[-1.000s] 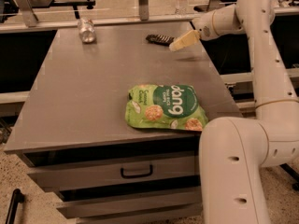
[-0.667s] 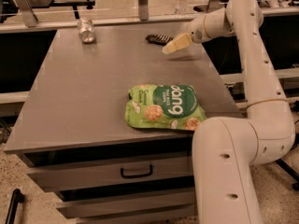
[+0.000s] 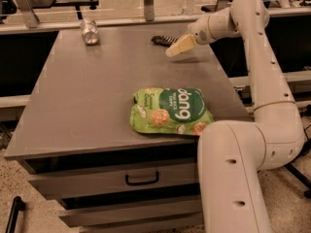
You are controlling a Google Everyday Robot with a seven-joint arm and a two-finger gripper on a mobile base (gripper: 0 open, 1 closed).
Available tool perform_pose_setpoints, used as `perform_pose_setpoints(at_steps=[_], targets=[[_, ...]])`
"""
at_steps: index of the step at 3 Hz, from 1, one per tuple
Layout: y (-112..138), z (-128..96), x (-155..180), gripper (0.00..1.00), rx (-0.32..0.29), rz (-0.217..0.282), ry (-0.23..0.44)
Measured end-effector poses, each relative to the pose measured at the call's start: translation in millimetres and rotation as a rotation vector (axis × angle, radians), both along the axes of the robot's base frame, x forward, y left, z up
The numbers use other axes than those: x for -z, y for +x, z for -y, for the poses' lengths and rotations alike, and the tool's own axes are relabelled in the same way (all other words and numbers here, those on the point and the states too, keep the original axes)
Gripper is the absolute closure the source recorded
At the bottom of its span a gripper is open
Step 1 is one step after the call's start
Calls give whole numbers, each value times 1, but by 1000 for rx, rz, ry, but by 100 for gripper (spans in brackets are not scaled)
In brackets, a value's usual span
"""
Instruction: Move rxbar chocolate near green rice chip bag
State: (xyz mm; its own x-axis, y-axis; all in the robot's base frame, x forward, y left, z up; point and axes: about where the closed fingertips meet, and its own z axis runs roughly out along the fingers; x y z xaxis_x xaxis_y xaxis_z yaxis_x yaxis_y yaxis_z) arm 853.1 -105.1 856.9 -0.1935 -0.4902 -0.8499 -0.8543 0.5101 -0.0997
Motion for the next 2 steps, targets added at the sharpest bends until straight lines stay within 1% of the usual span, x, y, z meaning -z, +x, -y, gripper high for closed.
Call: perform_pose_setpoints(at_steps=[1,2], targets=[[2,-6,0,0,0,-1,-15],[9,-6,-2,0,34,4,-36]])
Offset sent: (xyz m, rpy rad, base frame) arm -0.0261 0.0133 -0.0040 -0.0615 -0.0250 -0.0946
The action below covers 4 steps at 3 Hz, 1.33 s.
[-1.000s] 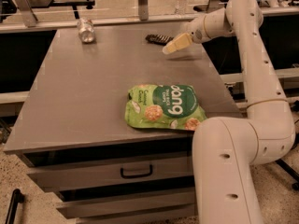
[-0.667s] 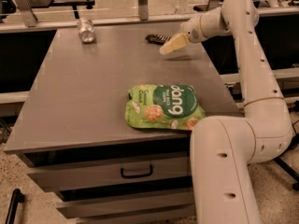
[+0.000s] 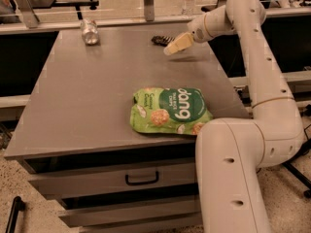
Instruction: Move rxbar chocolate near green rice chip bag
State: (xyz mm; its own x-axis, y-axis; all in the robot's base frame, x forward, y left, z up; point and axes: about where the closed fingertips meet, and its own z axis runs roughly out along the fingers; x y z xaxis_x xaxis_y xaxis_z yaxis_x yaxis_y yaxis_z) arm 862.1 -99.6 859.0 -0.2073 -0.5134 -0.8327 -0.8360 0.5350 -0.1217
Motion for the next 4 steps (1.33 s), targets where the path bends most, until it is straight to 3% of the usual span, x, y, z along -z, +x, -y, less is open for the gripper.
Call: perform_pose_setpoints(at_steps=[2,3,4], targets=[[15,11,0,0,85,13,34],[13,14,5,0,92,9,51],[-4,5,32,0,82,-23,49]])
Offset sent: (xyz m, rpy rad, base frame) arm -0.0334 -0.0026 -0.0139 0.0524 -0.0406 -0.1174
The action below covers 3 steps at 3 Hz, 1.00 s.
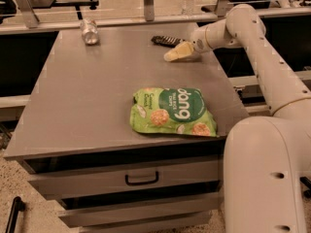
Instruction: Move rxbar chocolate near green rice chip bag
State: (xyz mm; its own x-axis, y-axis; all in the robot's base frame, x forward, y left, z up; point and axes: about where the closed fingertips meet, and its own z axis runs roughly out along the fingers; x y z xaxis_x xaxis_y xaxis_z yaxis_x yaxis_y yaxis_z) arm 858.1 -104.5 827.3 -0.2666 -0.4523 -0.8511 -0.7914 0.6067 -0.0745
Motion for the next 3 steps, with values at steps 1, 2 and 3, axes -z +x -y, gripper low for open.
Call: perform_pose_setpoints(at_steps=[1,2,3], targets=[[0,-2,1,0,-2,-2,6],[11,-12,-12,0,2,26,99],[12,-13,-11,3,0,24,99]])
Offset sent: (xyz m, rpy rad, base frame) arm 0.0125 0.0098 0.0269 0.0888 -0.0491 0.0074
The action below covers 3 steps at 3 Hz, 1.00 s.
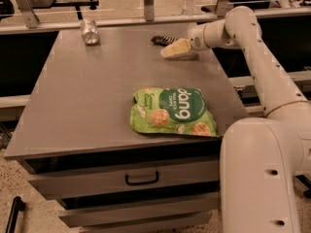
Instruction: Move rxbar chocolate near green rice chip bag
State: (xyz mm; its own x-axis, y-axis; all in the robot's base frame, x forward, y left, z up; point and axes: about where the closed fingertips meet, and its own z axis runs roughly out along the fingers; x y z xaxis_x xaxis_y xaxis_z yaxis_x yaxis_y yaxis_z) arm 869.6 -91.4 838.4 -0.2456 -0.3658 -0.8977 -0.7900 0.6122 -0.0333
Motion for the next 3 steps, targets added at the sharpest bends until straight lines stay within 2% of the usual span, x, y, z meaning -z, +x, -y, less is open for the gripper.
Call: perform_pose_setpoints(at_steps=[1,3], targets=[[0,-3,2,24,-4,-3,0],[1,-9,5,87,-11,-9,1]])
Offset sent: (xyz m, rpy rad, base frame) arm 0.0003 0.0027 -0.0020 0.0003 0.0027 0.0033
